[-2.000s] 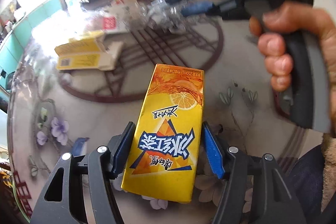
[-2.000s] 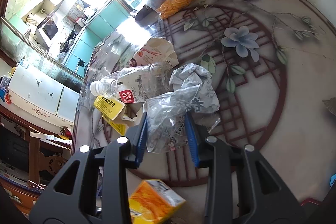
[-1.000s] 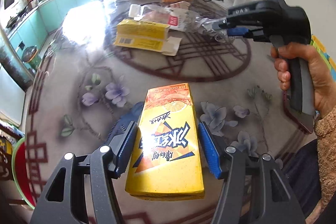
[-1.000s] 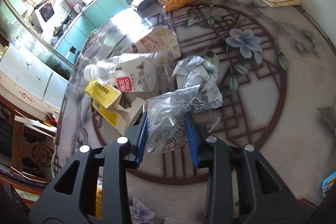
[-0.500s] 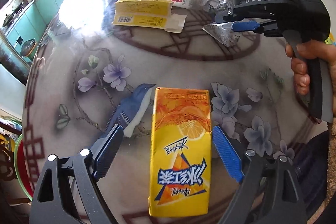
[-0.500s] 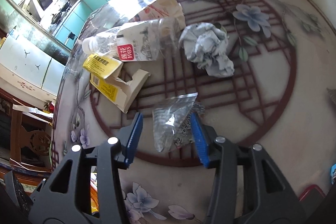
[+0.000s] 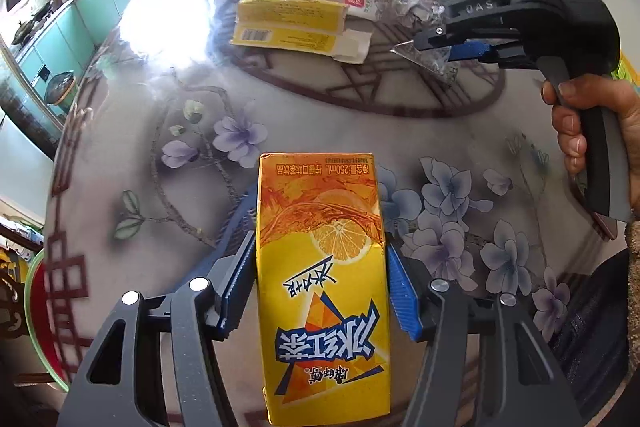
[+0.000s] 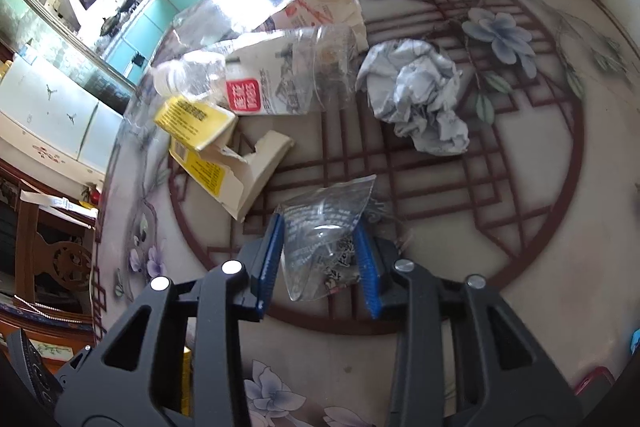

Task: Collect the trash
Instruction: 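Carry the iced-tea carton and plastic bag over the red bucket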

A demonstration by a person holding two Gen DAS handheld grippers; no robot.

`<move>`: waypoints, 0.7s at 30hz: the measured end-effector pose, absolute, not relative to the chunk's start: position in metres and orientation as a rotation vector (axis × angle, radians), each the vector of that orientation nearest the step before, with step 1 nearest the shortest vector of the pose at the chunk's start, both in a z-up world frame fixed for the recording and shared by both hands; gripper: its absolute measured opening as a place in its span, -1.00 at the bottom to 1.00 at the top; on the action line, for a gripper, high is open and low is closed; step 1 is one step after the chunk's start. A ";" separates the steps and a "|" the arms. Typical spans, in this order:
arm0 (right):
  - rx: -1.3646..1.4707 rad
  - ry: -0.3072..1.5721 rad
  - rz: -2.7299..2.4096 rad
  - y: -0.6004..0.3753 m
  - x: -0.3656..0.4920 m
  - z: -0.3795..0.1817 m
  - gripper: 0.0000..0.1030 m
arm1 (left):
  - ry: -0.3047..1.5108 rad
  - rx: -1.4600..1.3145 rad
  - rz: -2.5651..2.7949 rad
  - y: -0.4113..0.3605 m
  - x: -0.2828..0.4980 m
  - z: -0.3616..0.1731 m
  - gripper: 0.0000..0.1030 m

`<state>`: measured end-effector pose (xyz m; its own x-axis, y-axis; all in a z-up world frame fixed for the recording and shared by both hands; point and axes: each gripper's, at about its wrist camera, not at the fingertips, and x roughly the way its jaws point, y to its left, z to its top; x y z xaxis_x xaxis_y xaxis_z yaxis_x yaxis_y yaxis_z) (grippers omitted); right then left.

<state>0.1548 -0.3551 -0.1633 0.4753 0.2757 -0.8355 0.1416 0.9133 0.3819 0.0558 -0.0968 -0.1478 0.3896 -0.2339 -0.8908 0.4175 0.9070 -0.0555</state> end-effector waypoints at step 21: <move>0.319 0.908 0.147 -0.275 0.080 -0.078 -0.32 | 0.931 -0.014 -0.216 0.045 0.032 -0.088 0.11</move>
<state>0.0804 -0.2747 -0.0783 0.6095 0.2585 -0.7495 0.0090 0.9430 0.3327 0.0319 0.0450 -0.0879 0.5767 -0.1910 -0.7943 0.1787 0.9782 -0.1055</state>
